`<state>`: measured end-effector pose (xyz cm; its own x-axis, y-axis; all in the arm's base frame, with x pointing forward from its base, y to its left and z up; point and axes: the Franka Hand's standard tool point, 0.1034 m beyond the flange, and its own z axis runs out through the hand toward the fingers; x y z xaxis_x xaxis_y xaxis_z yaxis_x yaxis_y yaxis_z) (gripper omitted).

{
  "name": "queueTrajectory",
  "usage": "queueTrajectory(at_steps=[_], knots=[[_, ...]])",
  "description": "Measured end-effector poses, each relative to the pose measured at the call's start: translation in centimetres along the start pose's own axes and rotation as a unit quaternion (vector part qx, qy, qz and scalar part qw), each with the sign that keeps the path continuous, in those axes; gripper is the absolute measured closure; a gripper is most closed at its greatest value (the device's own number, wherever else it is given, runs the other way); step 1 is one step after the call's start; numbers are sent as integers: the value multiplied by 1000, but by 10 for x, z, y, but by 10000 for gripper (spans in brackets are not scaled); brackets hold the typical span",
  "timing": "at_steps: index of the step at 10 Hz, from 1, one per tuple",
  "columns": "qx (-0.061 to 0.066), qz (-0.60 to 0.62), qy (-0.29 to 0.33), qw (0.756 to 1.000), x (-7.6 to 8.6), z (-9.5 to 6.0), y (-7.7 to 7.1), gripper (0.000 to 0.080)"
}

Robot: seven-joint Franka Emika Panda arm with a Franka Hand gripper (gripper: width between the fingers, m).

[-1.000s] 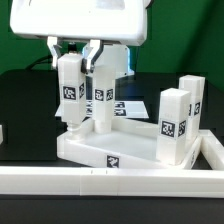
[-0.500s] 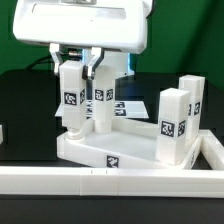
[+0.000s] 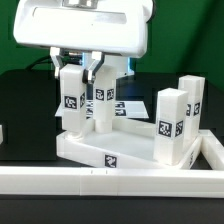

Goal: Assemble desk

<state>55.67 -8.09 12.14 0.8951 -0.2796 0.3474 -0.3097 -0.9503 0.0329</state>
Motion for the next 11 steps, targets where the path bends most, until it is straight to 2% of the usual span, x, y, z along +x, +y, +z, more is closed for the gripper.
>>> queueTrajectory(at_steps=[2,6,7,8,9,10,11], knots=[[-2,-3,-1,1000,-3,4,-1,509],[-7,-10,38,999,-5,3,-1,509],[-7,-10,38,999,-5,3,-1,463],[-7,-10,38,999,-5,3,-1,258],[-7,-10,37,999,-6,4,-1,258],[-7,-11,37,999,-5,4,0,175],[-9,-25,38,999,-3,2,6,175]])
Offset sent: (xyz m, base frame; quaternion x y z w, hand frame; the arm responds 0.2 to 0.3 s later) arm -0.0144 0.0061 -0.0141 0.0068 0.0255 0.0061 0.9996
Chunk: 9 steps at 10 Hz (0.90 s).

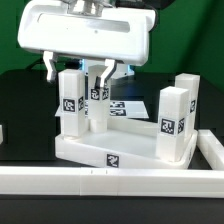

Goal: Assemble desk

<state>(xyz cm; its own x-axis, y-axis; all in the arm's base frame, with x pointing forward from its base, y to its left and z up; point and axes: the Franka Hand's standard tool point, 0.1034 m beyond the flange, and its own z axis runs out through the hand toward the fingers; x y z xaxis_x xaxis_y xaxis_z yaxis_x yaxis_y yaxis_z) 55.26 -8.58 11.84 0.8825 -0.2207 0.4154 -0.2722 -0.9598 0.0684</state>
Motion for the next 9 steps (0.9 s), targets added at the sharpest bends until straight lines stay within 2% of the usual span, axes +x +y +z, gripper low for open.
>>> queueTrajectory(at_steps=[4,7,9], knots=[[14,2,-3,1000,14,-21,6,151],[17,1,-24,1000,9,-17,4,151],[20,6,-85,996,-5,-8,8,151]])
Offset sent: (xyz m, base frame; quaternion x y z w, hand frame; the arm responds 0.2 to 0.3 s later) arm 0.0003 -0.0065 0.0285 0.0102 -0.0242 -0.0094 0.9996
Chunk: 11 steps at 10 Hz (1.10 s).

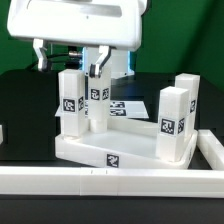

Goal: Assemble desk

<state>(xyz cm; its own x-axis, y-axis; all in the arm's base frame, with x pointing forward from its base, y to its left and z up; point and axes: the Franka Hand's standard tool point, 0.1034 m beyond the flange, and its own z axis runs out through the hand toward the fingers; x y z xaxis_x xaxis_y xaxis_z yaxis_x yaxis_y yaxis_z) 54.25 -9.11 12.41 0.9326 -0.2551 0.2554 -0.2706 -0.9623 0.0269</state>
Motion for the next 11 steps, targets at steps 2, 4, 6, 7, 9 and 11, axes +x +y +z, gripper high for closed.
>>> queueTrajectory(at_steps=[2,4,6,7,9,11], knots=[[9,6,-65,998,-7,3,0,151],[17,8,-140,990,-10,3,-1,151],[20,7,-197,980,-7,3,-5,151],[18,4,-183,983,2,4,-7,151],[17,3,-181,983,5,4,-8,151],[17,3,-181,983,5,4,-7,174]])
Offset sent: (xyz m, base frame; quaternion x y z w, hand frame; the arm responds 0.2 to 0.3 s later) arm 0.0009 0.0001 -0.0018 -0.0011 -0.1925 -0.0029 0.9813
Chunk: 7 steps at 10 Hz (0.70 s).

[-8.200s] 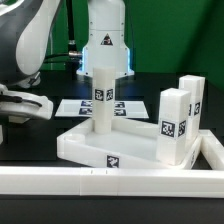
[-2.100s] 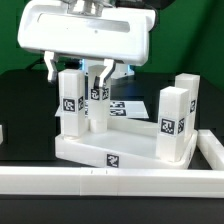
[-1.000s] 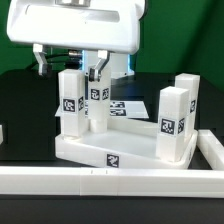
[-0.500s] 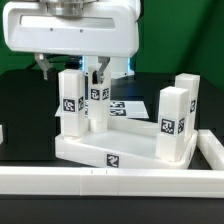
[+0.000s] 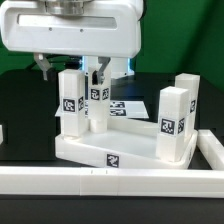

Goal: Assemble desk

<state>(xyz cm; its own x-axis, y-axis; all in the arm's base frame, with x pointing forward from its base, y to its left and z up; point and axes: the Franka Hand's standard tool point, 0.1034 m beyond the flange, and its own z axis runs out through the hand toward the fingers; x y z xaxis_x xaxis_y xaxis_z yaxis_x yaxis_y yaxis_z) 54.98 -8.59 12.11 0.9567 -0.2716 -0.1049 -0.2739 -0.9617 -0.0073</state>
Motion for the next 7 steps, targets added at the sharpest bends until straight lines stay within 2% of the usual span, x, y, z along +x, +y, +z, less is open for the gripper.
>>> queueTrajectory(at_steps=[1,2,3,7], knots=[[0,0,0,1000,0,0,0,362],[0,0,-1,1000,0,1,0,362],[0,0,-1,1000,0,1,0,510],[0,14,-1,1000,0,1,0,510]])
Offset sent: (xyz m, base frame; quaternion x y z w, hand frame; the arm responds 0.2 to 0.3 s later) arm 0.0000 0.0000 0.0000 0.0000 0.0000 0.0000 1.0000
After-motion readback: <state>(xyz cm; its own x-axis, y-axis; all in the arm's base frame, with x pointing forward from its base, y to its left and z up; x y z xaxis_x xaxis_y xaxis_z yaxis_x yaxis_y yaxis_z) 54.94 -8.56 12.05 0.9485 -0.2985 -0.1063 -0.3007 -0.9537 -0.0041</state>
